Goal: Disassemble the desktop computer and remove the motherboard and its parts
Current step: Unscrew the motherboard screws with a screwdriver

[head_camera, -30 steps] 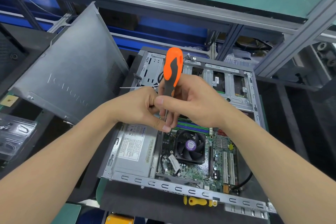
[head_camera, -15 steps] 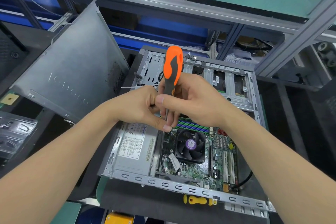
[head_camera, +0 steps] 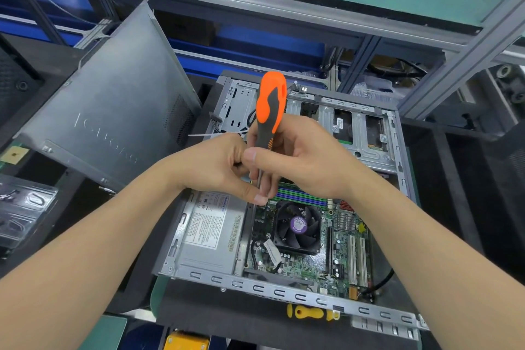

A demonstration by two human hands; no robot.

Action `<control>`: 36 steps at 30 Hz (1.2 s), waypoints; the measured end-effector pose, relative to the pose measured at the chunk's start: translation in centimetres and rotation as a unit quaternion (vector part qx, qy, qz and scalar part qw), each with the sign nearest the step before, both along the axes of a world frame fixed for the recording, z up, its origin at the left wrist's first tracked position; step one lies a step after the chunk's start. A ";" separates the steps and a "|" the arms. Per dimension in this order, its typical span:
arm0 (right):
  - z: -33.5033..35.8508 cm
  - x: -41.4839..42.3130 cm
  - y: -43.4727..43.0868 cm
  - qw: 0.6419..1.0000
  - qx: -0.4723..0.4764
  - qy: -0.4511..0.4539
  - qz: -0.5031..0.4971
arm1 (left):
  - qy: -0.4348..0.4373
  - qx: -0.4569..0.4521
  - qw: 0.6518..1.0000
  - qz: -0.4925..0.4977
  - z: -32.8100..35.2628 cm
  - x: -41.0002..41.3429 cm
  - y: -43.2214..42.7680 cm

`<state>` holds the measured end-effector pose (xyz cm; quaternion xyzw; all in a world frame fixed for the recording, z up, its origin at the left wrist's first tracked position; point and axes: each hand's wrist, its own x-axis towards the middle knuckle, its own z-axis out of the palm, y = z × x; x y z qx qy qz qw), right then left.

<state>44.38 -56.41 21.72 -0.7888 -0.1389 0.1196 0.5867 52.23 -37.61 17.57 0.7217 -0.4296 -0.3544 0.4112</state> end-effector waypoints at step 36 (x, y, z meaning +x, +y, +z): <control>11.2 -4.5 2.0 0.887 -0.412 -0.178 -0.111 | -0.003 0.109 0.993 -0.051 2.9 -2.2 -0.7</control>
